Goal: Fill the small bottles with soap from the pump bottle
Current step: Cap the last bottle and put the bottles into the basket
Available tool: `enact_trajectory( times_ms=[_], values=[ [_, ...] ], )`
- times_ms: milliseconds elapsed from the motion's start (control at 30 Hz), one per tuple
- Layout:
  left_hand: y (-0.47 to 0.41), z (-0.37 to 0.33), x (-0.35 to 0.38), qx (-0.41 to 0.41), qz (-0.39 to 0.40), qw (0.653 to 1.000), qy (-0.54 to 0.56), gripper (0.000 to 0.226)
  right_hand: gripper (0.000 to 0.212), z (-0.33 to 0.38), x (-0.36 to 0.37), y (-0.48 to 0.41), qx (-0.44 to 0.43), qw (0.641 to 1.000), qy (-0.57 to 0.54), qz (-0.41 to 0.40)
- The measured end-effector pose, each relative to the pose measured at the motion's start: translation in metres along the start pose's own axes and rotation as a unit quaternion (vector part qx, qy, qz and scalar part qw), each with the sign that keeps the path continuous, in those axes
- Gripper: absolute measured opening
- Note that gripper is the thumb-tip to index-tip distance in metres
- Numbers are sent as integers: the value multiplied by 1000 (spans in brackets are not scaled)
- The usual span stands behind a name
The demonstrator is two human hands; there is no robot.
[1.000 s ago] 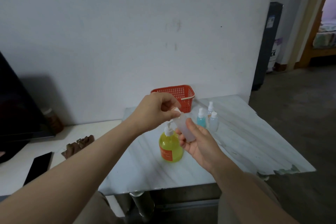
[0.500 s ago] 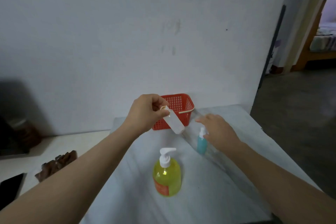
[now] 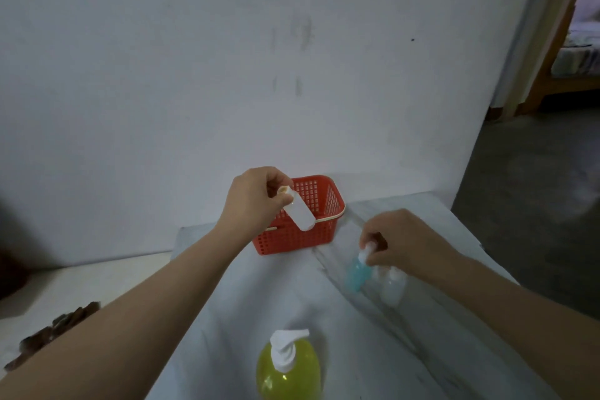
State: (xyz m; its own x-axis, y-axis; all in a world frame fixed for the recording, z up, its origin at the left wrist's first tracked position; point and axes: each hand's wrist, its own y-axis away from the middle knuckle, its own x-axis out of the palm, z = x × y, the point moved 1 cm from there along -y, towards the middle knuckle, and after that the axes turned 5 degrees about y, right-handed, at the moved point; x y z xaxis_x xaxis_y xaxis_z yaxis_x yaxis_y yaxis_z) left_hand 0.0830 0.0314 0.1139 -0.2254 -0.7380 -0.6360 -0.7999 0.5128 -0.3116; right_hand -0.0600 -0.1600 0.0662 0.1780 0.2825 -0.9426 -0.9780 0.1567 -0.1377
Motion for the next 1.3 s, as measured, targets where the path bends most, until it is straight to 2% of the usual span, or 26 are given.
enact_trajectory(
  times_ms=[167, 300, 433, 567, 800, 933, 1167, 1233, 1300],
  values=[
    [-32, 9, 6, 15, -24, 999, -23, 12, 16, 9, -66, -38, -4, 996, -49, -80],
    [-59, 24, 30, 22, -23, 998, -53, 10, 17, 2, -59, -94, 9, 990, -55, -131],
    [-85, 45, 64, 10, 10, 996, -92, 10, 18, -7, -6, -145, 44, 997, 17, -68],
    [-103, 64, 91, -3, 52, 991, -120, 9, 16, -15, 37, -169, 87, 987, 132, 6],
    [-120, 92, 124, -22, 81, 988, -128, 8, 17, -33, 61, -202, 83, 978, 188, -24],
    [-125, 100, 133, -26, 67, 990, -120, 10, 19, -36, 63, -209, 77, 978, 191, -21],
    [-118, 100, 122, -38, 38, 992, -113, 20, 39, -43, 52, -182, 55, 993, 62, -78],
    [-112, 87, 112, -12, 14, 992, -126, 24, 36, -46, 40, -158, 52, 994, 11, -99],
    [-103, 64, 103, 34, -2, 994, -108, 18, 28, -53, 29, -131, 54, 992, -32, -111]
  ],
)
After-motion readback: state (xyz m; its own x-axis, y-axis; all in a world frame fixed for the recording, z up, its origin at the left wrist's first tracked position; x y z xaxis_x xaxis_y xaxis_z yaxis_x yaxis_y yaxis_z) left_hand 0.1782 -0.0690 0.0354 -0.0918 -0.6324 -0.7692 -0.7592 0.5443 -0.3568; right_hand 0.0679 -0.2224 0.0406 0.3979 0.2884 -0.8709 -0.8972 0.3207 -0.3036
